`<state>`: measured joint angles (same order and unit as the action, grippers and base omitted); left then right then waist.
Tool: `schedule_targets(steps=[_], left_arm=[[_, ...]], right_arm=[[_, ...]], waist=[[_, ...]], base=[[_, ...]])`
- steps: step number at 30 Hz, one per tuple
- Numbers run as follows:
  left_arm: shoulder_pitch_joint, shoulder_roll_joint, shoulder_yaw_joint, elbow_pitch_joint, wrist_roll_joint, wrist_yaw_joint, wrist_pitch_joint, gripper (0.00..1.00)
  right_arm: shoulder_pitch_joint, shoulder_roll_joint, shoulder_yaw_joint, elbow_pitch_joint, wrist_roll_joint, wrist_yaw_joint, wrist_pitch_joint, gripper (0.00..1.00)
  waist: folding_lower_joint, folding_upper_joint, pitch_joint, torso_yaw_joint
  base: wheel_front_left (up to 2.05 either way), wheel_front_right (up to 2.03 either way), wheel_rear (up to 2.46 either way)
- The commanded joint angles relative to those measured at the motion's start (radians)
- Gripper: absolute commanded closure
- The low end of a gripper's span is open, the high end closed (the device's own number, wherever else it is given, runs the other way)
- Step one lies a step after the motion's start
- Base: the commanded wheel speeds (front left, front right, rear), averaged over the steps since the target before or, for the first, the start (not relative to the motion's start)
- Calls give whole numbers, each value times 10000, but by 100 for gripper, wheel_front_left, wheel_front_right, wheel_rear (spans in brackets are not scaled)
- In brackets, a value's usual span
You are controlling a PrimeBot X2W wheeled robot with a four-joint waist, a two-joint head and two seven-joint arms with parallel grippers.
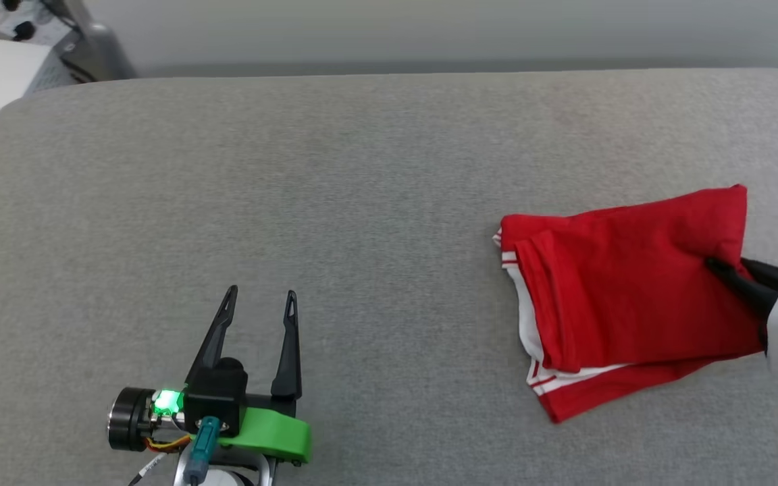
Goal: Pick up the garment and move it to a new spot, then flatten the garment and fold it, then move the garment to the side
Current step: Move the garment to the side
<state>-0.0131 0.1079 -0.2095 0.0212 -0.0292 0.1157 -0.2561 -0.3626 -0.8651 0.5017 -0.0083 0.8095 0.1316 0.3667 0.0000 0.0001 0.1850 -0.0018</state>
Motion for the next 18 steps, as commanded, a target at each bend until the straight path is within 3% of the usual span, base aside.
schedule_targets(steps=[1, 10, 18], left_arm=[[-107, 78, 53, -65, 94, 37, -57, 0], [-708, 259, 94, -440, 260, 18, -57, 0], [-1337, 380, -36, -812, 390, -14, -57, 0]], right_arm=[[-246, -48, -125, -40, -124, -9, 18, 100], [-893, -698, -965, 798, -400, -9, -56, 100], [-1860, -1369, -1693, 2696, -1244, -9, -314, 100]], waist=[[0, -1, 295, -541], [0, -1, 1516, -844], [0, -1, 2637, -607]], base=[[0, 0, 0], [0, 0, 0], [0, 0, 0]])
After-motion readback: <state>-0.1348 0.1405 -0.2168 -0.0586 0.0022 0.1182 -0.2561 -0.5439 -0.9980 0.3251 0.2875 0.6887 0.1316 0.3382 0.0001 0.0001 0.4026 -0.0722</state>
